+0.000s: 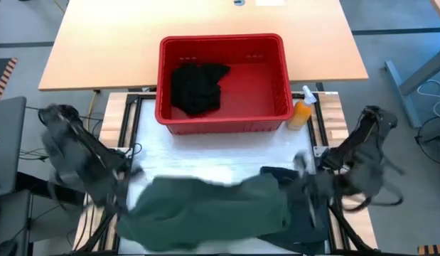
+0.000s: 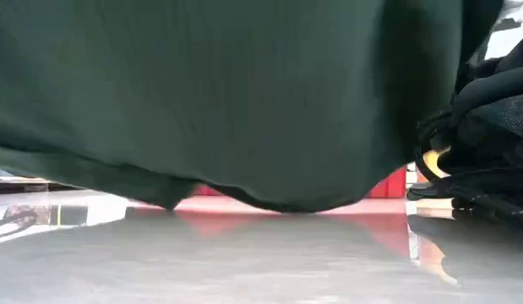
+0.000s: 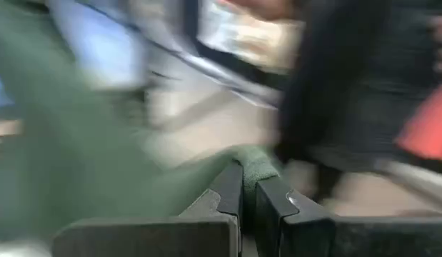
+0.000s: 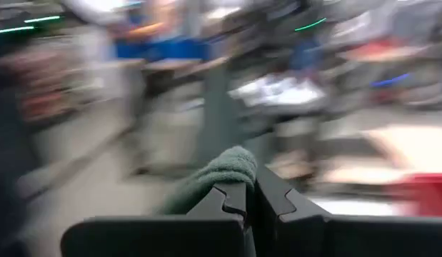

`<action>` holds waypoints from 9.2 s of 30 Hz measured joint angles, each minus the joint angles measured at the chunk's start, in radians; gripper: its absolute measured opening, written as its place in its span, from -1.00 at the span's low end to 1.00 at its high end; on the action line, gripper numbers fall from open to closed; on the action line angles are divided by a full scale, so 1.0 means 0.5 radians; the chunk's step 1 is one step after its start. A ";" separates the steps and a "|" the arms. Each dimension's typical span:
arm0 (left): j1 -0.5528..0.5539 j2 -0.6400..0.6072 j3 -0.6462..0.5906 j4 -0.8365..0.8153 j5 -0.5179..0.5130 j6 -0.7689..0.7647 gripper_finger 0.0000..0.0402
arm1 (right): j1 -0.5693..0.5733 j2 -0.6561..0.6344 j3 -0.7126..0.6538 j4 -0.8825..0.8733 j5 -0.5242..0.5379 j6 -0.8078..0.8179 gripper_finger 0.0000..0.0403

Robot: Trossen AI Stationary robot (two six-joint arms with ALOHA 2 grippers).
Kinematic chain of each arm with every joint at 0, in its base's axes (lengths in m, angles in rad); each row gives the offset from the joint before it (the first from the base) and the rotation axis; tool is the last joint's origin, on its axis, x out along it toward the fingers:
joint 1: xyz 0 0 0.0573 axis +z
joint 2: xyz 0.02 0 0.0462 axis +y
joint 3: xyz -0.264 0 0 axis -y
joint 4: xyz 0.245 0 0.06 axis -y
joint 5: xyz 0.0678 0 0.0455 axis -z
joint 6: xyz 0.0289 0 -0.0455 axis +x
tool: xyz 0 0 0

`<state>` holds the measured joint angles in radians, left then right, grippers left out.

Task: Fold laundry
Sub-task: Fold the green shirt

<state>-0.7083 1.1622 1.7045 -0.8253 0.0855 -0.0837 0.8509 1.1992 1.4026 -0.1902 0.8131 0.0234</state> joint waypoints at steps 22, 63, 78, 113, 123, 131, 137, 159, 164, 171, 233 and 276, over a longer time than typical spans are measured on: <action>0.137 -0.422 -0.224 -0.787 -0.677 -1.021 -1.00 | -0.450 -0.180 0.021 -1.636 -0.497 2.242 -0.89; 0.151 -0.912 -0.600 -0.022 -0.550 -0.784 -1.00 | -0.508 -0.423 0.042 -1.179 -0.320 1.733 -0.86; 0.152 -1.175 -0.600 0.080 -0.774 -0.532 -1.00 | -0.319 -0.692 0.042 -1.958 0.115 2.088 -0.87; 0.022 -1.324 -0.539 0.237 -1.467 -0.070 -1.00 | -1.098 -0.426 0.041 -1.043 -0.889 0.805 -0.88; -0.081 -1.433 -0.529 -0.261 -1.903 -0.546 -1.00 | -1.807 -0.395 0.042 -0.987 -1.513 0.683 -0.88; -0.302 -1.431 -0.422 0.256 -1.773 -0.127 -1.00 | -2.108 -0.405 0.060 -0.835 -2.194 0.683 -0.88; -0.326 -1.421 -0.643 -0.086 -1.294 -0.857 -1.00 | -1.730 -0.455 0.055 -1.250 -2.270 0.975 -0.89; -0.392 -0.952 -2.557 1.350 0.264 -2.629 -1.00 | -0.302 0.253 -0.648 -0.646 -2.210 2.504 -0.87; -0.442 -0.914 -2.557 1.380 0.359 -2.727 -1.00 | -0.275 0.353 -0.648 -0.486 -2.340 2.674 -0.87; -0.497 -0.864 -2.557 1.521 0.290 -2.756 -1.00 | -0.263 0.426 -0.650 -0.404 -2.535 2.834 -0.86; 0.329 -0.983 -2.556 0.833 -0.675 -1.648 -0.48 | -1.349 0.145 -0.649 -0.753 -2.136 1.748 -0.17; 0.621 -0.082 -2.544 0.055 -0.621 -1.356 0.09 | -1.888 1.330 -0.640 -0.857 -1.471 0.253 -0.20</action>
<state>-0.3981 1.1214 0.4325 -0.7977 -0.2249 -0.7617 -0.0933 1.8641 1.0824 -0.6187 0.0775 0.1496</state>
